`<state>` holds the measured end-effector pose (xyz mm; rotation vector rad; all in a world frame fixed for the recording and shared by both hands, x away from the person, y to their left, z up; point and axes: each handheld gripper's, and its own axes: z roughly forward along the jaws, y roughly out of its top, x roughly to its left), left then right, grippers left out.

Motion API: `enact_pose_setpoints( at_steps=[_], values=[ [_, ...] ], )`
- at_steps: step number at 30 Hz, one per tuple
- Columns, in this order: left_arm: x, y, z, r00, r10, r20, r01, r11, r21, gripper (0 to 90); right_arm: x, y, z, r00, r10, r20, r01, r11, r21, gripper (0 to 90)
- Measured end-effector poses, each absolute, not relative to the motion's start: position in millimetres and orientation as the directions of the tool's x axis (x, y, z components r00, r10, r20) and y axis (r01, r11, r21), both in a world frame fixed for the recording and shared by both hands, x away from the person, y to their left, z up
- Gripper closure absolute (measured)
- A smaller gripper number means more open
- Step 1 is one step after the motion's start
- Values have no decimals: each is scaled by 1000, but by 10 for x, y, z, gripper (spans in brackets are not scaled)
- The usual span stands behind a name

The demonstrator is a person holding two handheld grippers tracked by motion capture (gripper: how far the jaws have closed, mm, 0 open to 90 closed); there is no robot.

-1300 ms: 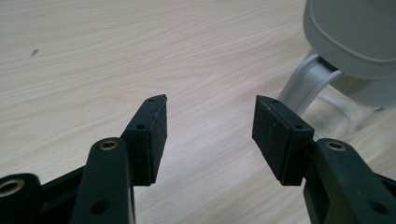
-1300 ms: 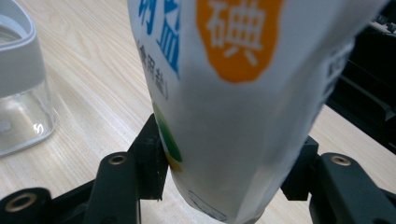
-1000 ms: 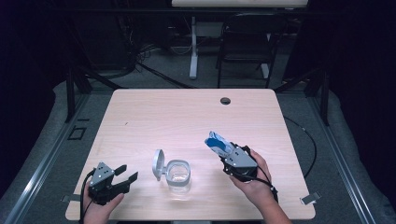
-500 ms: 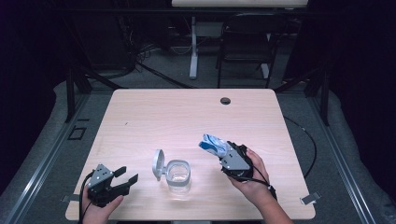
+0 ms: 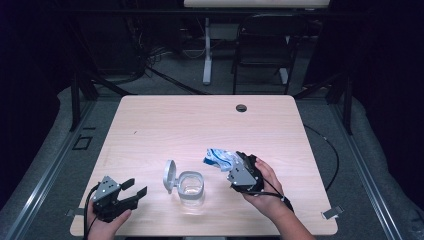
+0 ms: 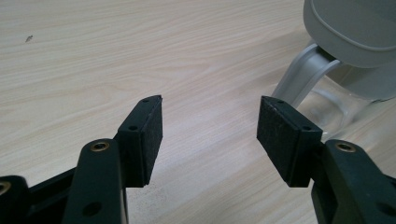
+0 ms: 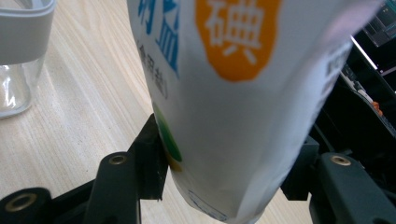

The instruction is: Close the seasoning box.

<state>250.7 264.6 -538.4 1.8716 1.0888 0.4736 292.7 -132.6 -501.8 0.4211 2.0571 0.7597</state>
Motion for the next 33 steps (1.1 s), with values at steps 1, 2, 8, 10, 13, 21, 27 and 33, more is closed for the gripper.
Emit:
enact_pose_setpoints(
  at_steps=[1,2,8,10,13,21,27,33],
  values=[
    [2507,2646,-5385,540,835,-103,493,-215,843,413,2931,-1319,-5018,-555,545,-628,9,759,651,454],
    [2507,2647,-5382,541,835,-100,493,-219,842,413,2946,-1305,-5020,-551,529,-646,0,773,634,454],
    [2504,2654,-5388,542,834,-105,498,-218,839,414,2955,-1260,-5045,-541,468,-698,-39,816,577,454],
    [2506,2659,-5392,543,834,-101,498,-223,838,415,2952,-1241,-5056,-546,451,-705,-50,823,565,454],
    [2506,2656,-5403,537,836,-110,499,-210,841,416,2948,-1219,-5064,-544,431,-720,-61,835,546,454],
    [2505,2651,-5405,540,835,-103,497,-219,840,417,2949,-1208,-5090,-543,407,-734,-73,848,524,454],
    [2501,2651,-5399,544,833,-102,497,-222,839,417,2952,-1198,-5114,-538,365,-760,-92,871,483,454],
    [2492,2655,-5397,536,838,-105,497,-212,842,417,2945,-1181,-5114,-527,343,-778,-112,879,464,454]
  ],
)
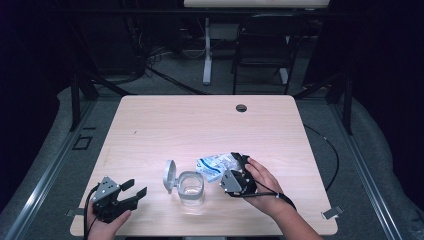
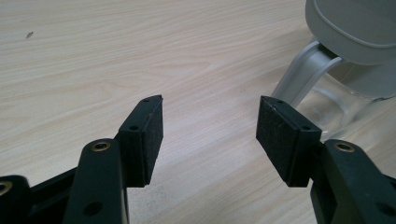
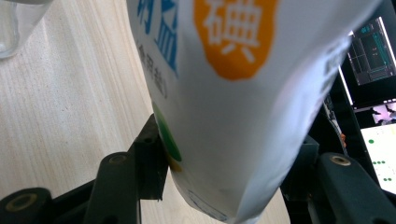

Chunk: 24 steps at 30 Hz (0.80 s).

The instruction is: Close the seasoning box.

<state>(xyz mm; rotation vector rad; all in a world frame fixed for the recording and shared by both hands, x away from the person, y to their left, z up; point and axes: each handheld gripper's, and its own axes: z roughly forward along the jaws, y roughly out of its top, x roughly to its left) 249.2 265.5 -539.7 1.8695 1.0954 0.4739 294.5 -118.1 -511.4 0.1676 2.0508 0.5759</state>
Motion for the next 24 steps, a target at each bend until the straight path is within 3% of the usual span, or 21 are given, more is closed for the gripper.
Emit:
enact_pose_setpoints(
  at_steps=[13,17,24],
  values=[
    [2479,2666,-5408,532,839,-114,499,-202,842,418,2940,-1145,-5101,-505,286,-814,-114,913,392,455],
    [2481,2678,-5406,538,835,-113,499,-207,842,417,2922,-1132,-5095,-482,240,-842,-111,937,330,455],
    [2473,2685,-5412,533,839,-114,499,-203,843,417,2911,-1095,-5134,-470,218,-855,-140,938,316,456]
  ],
)
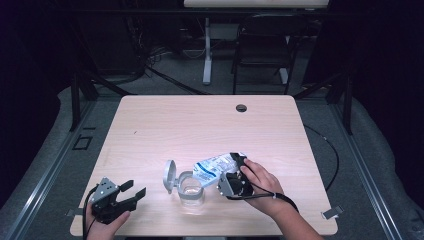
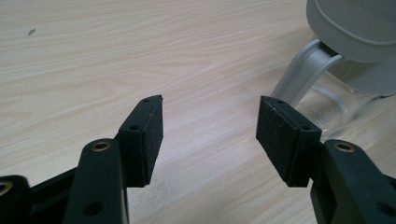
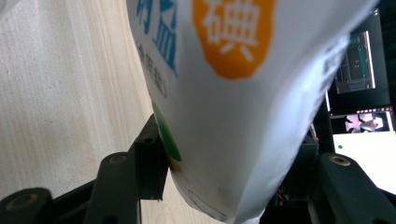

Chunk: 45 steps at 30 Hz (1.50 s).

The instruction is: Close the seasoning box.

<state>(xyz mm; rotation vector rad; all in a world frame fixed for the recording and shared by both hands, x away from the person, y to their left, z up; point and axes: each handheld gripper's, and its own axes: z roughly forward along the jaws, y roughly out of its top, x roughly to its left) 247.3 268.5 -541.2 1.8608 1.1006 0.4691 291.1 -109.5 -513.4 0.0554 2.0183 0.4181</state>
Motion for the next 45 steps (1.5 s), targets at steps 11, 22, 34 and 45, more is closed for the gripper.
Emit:
enact_pose_setpoints(
  at_steps=[11,22,34,45],
  values=[
    [2465,2699,-5425,530,840,-115,501,-200,842,417,2902,-1066,-5174,-456,174,-873,-151,951,269,458],
    [2472,2693,-5417,535,837,-116,501,-204,841,417,2896,-1066,-5184,-436,128,-891,-153,965,214,457],
    [2473,2688,-5415,530,839,-119,502,-198,842,417,2897,-1065,-5218,-406,88,-909,-171,971,170,459],
    [2473,2685,-5421,531,839,-120,500,-196,843,417,2854,-1021,-5229,-375,30,-926,-198,974,111,461]
  ],
)
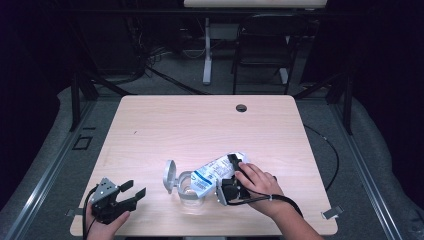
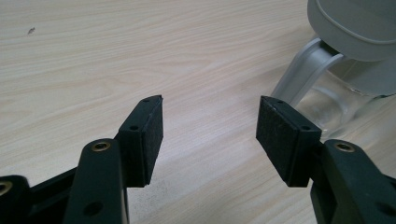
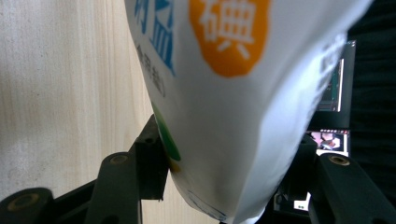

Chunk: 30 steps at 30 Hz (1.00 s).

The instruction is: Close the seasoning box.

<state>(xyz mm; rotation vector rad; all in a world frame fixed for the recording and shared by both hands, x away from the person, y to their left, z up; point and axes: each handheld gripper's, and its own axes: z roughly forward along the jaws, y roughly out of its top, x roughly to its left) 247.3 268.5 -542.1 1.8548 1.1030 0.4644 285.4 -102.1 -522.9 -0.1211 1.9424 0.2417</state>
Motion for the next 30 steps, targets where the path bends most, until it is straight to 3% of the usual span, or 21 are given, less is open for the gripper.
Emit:
enact_pose_setpoints(
  at_steps=[30],
  values=[
    [2458,2699,-5429,530,839,-124,507,-196,840,421,2814,-954,-5187,-339,-45,-940,-209,977,28,466]
  ],
)
